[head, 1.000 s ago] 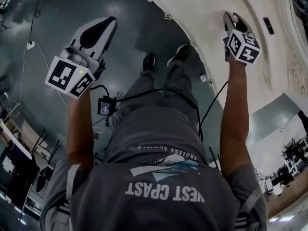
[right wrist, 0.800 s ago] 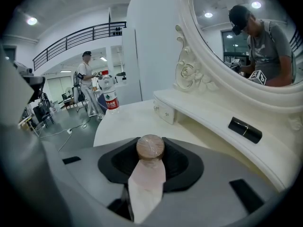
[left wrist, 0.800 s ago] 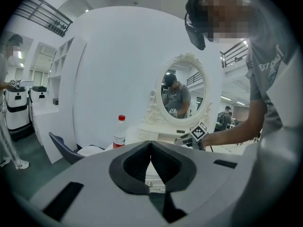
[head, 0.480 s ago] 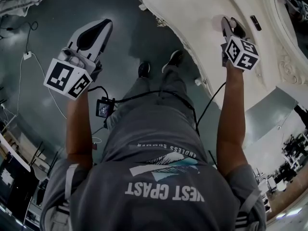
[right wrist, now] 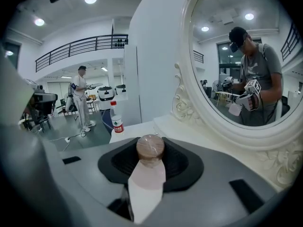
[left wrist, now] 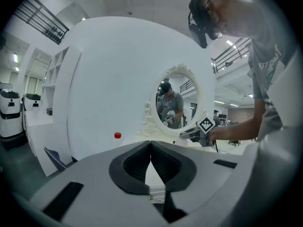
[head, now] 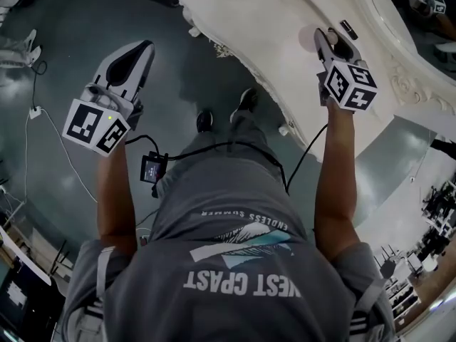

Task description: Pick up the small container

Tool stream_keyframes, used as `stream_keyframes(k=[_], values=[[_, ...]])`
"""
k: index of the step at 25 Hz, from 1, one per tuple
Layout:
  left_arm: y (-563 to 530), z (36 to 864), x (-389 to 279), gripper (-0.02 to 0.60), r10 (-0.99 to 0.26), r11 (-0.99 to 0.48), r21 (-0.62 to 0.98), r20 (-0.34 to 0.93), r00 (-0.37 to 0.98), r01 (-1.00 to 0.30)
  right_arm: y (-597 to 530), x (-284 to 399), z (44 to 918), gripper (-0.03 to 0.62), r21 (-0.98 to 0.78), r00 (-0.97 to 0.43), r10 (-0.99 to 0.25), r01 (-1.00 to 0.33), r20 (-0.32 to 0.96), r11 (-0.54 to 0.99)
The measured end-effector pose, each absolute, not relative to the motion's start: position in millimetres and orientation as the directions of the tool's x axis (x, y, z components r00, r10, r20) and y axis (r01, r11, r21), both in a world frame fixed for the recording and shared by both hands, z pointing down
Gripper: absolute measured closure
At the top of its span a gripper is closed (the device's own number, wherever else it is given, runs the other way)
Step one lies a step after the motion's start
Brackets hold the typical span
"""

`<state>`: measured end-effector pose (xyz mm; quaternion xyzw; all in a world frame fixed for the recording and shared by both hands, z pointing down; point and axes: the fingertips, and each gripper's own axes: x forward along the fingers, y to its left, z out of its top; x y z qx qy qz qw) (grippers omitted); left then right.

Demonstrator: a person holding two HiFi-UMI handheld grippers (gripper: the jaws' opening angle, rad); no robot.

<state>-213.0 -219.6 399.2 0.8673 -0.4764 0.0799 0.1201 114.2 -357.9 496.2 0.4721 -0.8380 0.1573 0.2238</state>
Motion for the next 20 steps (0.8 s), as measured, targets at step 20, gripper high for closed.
stream_keyframes(k=[20], values=[[-238.7, 362.9, -185.2, 0.565, -0.759, -0.617, 0.110, 0.178, 0.626, -0.779, -315.9, 129.6, 355.5, 0.441, 0.019, -0.451, -0.808, -0.869, 0.380, 0.494]])
